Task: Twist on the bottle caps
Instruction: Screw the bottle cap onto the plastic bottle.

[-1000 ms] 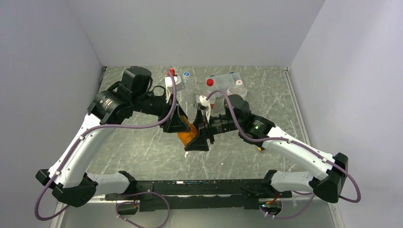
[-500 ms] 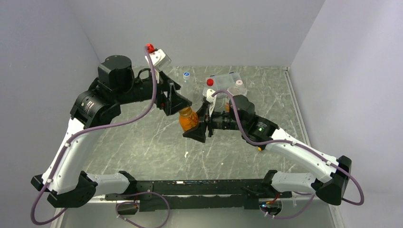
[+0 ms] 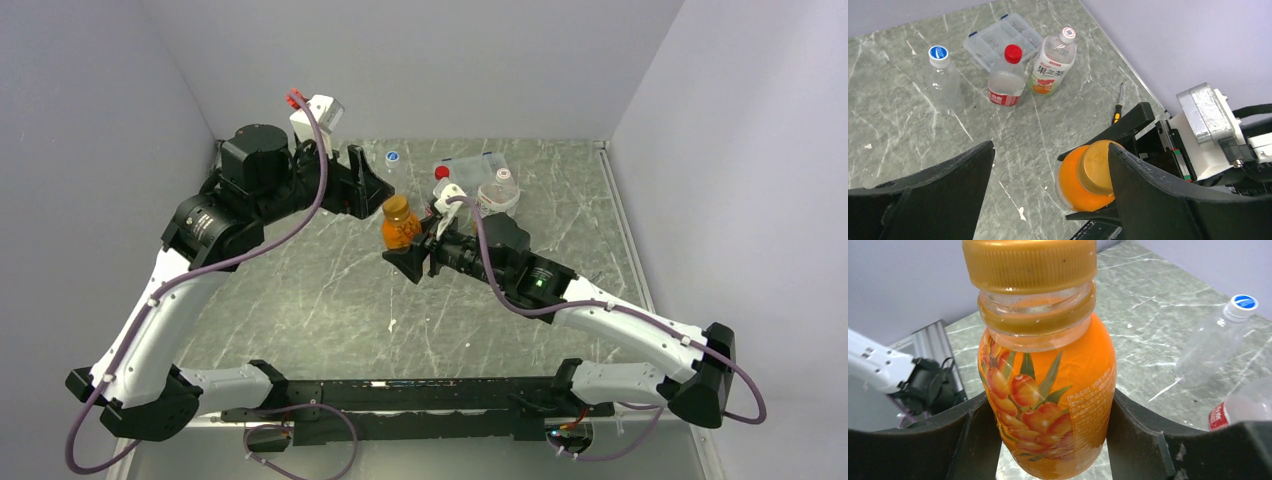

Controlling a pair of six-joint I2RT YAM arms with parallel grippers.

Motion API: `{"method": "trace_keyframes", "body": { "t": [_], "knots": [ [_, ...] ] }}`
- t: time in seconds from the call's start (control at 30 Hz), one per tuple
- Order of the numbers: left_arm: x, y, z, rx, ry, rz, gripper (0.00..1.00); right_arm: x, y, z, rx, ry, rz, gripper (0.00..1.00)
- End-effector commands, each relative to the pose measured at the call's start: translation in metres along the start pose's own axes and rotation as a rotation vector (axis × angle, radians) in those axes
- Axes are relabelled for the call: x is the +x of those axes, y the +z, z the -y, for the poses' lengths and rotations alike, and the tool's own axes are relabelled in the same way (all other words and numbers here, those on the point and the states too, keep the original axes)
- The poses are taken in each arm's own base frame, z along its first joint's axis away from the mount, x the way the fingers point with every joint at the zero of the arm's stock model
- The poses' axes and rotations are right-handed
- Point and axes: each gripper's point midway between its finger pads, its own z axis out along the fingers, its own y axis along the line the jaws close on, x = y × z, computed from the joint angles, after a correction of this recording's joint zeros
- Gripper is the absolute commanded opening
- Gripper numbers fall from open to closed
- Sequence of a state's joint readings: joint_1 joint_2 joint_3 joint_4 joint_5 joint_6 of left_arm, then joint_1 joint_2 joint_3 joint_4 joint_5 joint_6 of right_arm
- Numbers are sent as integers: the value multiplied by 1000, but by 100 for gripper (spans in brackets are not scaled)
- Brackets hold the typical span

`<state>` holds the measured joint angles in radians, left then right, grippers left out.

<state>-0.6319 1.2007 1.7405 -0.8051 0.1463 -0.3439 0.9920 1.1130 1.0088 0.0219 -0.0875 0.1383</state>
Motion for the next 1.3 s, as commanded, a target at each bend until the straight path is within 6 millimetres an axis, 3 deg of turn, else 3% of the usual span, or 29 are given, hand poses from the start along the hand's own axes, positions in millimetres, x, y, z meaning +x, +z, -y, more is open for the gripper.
{"method": "trace_keyframes", "body": {
  "t": [0.0, 0.37, 0.9, 1.1, 1.27],
  "knots": [
    [-12, -2, -2, -22, -47, 80, 88, -25, 8, 18, 122, -25, 101, 27],
    [-5, 5, 3, 19, -56, 88, 84, -18, 20, 22, 165, -29, 76, 27],
    [16, 19, -2, -9, -55, 24, 65, -17, 26, 17, 158, -38, 54, 26],
    [19, 21, 0, -4, -47, 14, 69, -15, 28, 17, 157, -42, 44, 26],
    [23, 23, -1, -10, -40, -3, 66, -14, 29, 16, 154, -42, 42, 26]
  ]
}}
